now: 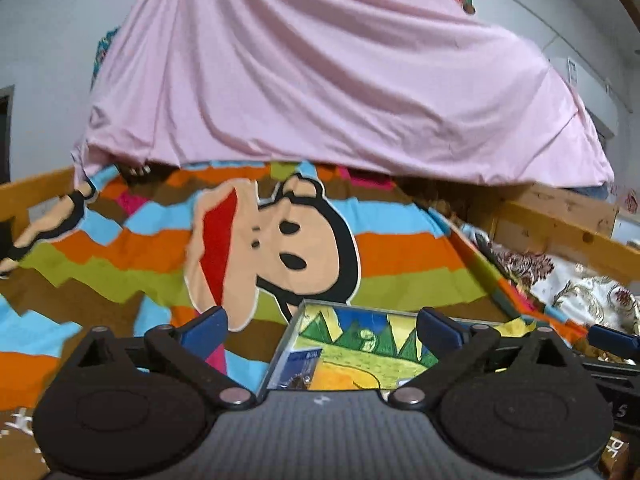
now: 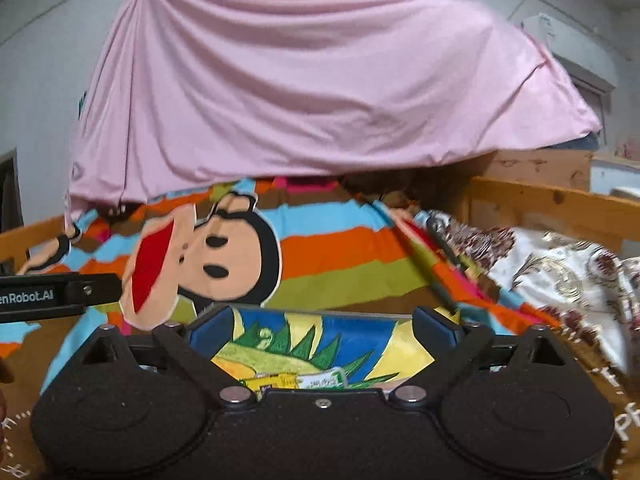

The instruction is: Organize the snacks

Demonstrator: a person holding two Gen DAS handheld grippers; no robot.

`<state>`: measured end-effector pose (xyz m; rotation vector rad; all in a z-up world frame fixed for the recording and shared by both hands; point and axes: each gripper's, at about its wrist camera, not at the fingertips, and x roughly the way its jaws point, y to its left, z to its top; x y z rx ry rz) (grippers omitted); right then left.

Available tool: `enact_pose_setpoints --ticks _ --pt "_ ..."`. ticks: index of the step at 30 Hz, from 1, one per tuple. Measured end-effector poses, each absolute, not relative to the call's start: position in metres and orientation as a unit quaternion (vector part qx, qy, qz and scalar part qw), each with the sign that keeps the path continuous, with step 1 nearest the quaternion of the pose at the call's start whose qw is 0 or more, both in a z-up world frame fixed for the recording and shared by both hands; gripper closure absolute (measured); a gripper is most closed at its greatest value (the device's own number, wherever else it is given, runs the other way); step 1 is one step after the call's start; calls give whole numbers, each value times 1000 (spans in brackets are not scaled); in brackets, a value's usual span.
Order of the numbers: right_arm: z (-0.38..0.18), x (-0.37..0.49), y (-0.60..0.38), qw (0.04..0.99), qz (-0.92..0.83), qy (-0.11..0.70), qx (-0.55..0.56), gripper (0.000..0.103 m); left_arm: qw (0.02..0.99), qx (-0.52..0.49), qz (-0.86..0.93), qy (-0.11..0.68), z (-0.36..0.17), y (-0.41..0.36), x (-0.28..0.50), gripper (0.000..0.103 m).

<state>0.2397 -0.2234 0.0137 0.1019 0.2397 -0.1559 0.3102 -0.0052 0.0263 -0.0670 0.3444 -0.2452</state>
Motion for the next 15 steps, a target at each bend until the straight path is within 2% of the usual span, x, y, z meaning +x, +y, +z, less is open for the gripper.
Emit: enact_pose_setpoints --ticks 4,15 --pt "29 213 -229 990 -83 100 60 1 980 -36 -114 160 42 0 289 1" --pt "57 147 -236 993 -69 76 56 1 979 -51 -108 165 60 16 228 1"
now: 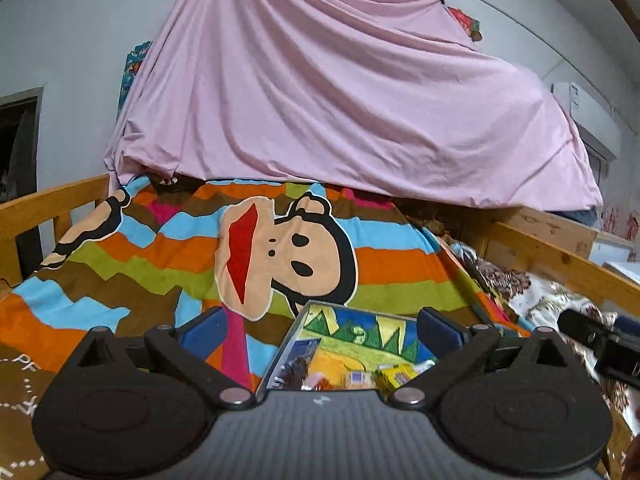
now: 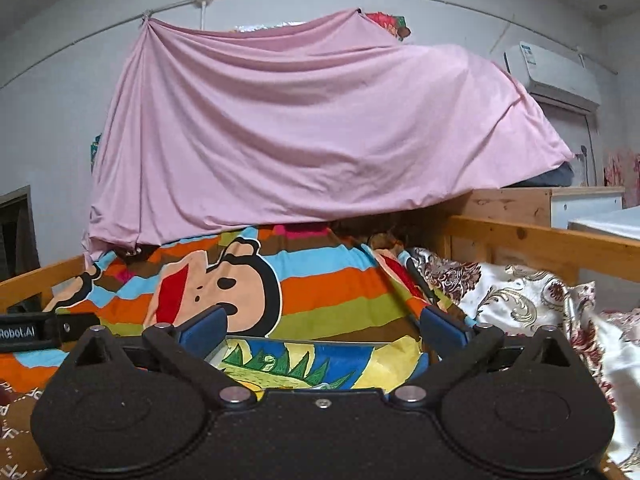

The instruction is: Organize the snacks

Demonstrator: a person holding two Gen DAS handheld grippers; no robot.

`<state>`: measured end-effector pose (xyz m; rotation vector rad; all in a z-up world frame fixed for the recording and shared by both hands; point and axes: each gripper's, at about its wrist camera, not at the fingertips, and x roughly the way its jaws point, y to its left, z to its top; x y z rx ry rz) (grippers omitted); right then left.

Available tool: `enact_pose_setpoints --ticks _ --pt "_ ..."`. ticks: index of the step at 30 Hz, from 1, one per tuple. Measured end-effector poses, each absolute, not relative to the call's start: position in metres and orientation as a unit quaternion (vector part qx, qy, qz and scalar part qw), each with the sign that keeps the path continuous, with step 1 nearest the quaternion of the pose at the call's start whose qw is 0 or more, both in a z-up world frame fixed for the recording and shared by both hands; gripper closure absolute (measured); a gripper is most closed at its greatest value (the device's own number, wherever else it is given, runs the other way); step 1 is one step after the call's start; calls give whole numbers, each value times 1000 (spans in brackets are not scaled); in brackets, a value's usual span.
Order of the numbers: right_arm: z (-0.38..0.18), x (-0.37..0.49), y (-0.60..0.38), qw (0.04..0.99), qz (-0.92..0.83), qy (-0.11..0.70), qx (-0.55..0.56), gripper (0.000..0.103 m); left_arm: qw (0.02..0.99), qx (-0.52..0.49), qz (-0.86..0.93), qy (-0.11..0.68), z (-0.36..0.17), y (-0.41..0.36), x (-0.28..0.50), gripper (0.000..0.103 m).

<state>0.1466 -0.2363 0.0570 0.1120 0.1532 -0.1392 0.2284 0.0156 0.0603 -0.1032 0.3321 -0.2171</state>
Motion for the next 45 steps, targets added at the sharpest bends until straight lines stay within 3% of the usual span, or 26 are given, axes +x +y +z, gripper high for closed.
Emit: enact_pose_setpoints --ticks 26,45 --pt "47 34 -219 993 -36 112 32 1 976 -15 -82 200 40 29 106 0" --pt "37 -6 -211 989 -29 143 34 1 972 -3 -68 226 21 34 62 0"
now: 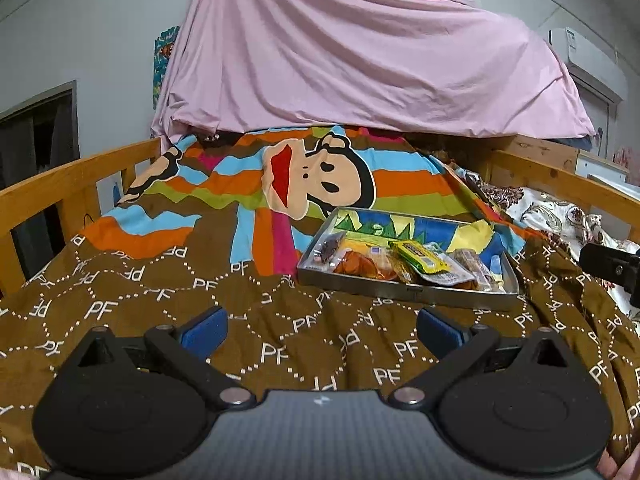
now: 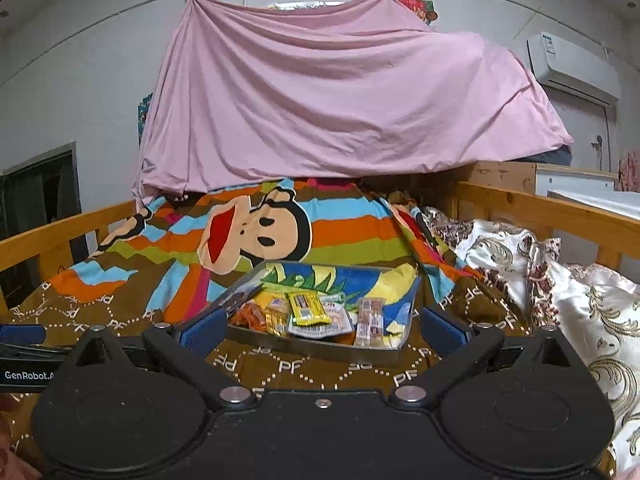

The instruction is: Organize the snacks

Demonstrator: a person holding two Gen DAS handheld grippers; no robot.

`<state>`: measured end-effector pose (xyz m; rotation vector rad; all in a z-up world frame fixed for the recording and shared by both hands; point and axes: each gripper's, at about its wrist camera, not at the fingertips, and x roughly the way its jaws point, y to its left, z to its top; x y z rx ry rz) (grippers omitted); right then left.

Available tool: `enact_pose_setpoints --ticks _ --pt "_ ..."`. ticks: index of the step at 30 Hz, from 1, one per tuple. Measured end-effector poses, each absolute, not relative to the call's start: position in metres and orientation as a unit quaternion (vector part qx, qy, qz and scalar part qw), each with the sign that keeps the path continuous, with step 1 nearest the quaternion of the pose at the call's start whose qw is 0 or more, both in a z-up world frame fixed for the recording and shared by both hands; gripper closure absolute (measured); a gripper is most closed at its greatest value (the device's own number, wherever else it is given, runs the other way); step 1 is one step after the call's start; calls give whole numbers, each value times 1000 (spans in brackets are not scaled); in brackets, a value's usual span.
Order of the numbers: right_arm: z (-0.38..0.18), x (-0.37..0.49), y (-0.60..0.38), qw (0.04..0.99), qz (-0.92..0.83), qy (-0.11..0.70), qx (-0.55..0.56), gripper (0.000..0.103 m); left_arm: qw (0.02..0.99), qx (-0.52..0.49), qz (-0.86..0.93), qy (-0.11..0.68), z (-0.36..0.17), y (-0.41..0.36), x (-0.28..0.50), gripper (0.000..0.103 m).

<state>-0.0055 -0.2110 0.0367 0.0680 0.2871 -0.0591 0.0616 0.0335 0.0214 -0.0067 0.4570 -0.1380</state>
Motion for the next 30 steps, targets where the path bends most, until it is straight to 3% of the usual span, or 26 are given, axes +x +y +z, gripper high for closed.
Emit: enact_pose_setpoints --ticks 14,30 --pt "17 -2 -204 978 -35 205 33 1 963 6 -60 261 8 32 64 0" --pt "12 3 -203 974 -34 221 28 1 961 29 -59 270 5 24 64 0"
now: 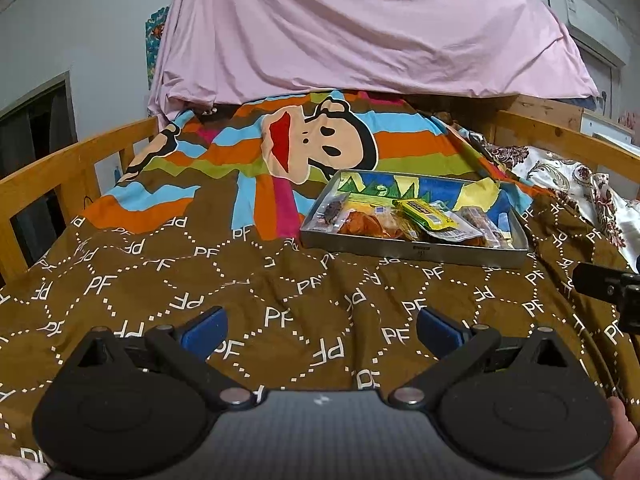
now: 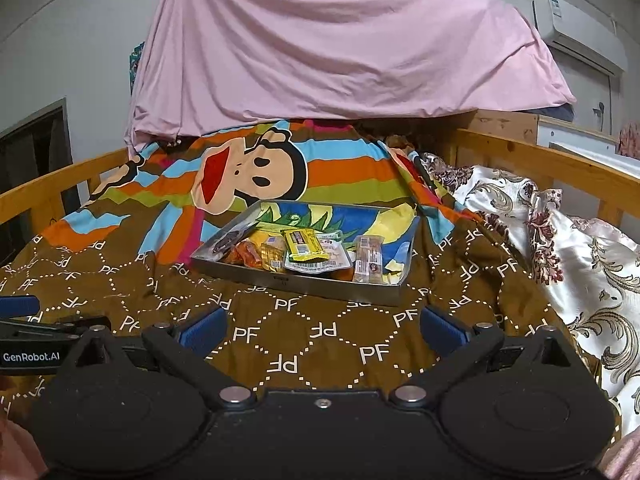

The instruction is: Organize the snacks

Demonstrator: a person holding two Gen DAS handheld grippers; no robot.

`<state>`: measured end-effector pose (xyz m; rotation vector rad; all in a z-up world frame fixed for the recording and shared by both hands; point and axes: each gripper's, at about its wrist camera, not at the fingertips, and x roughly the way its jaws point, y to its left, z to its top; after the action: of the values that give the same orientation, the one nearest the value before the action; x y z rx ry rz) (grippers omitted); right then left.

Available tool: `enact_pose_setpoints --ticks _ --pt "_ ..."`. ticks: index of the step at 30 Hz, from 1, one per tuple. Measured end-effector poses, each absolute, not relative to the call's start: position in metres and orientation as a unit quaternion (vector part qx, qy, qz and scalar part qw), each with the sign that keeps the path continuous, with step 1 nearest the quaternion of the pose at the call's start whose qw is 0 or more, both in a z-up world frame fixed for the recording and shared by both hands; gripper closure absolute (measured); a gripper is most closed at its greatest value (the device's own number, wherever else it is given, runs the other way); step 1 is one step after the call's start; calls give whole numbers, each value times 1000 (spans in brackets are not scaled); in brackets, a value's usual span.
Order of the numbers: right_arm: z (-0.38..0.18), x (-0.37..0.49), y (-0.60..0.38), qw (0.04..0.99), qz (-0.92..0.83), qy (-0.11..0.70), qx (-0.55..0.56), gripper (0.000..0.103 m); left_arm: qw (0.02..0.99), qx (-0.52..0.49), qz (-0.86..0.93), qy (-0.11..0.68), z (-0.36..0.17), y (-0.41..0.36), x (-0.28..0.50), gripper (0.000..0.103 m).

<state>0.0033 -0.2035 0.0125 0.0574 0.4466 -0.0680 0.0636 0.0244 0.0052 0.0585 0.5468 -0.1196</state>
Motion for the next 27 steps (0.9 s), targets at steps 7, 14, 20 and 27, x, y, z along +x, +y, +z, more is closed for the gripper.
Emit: enact_pose_setpoints --ticks 7,14,20,27 --pt "12 4 -204 974 -35 224 29 1 960 28 -58 272 4 24 62 0" --pt "12 4 -205 974 -35 224 30 1 960 29 -57 273 4 25 62 0" --pt "12 4 -205 973 -35 224 29 1 959 29 -57 274 3 27 61 0" --pt "10 4 -206 973 -35 225 29 1 959 29 -57 275 2 28 61 0"
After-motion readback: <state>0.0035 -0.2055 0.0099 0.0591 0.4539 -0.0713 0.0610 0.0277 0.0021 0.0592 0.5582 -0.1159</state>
